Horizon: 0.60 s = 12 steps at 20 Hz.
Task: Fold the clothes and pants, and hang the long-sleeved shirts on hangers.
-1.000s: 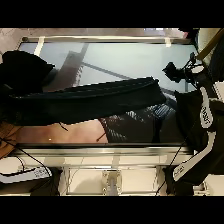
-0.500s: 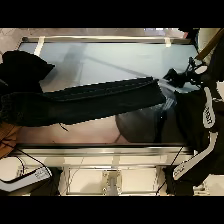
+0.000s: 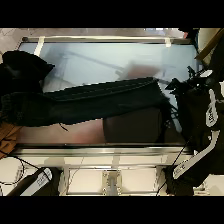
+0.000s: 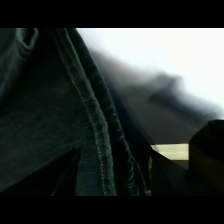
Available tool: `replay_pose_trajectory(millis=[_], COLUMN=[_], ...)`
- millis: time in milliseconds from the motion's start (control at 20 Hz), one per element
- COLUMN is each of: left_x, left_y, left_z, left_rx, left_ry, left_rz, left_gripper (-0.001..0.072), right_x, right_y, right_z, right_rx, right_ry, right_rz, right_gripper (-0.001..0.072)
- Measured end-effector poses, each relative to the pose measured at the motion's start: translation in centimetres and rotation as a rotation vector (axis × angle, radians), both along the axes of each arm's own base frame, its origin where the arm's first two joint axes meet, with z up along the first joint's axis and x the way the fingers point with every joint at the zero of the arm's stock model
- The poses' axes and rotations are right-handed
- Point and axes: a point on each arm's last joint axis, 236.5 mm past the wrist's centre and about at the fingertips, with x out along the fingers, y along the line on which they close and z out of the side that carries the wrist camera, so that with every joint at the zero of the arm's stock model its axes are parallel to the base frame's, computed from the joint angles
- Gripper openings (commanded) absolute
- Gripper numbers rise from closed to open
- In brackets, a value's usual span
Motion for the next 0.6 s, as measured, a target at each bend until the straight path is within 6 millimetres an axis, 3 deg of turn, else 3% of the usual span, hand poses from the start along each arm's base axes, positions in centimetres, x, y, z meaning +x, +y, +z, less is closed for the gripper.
replay_pose_trajectory(millis=[150, 400, 450, 500, 550, 600], left_x=[0.4, 0.5, 0.5, 0.5, 0.5, 0.5], left_y=[-2.4, -3.6, -3.8, -3.9, -4.0, -4.0], left_z=[-0.2, -0.4, -0.4, -0.5, -0.5, -0.5], left_rx=[0.007, 0.01, 0.009, 0.008, 0.008, 0.007], left_ry=[0.012, 0.021, 0.022, 0.025, 0.028, 0.029], left_rz=[-0.064, -0.099, -0.102, -0.105, -0.107, -0.108], left_gripper=[0.065, 0.0644, 0.0644, 0.0645, 0.0644, 0.0645], right_x=[-1.0, -1.6, -1.7, -1.7, -1.6, -1.6], right_y=[1.4, 4.5, 5.1, 5.8, 6.5, 6.8], right_z=[-1.8, -3.1, -3.3, -3.3, -3.5, -3.6], right_rx=[0.053, 0.12, 0.122, 0.12, 0.116, 0.096], right_ry=[0.052, 0.09, 0.092, 0.09, 0.086, 0.084], right_rz=[0.047, 0.114, 0.135, 0.163, 0.184, 0.211], right_gripper=[0.0485, 0.0481, 0.0422, 0.0266, 0.0065, 0.0028])
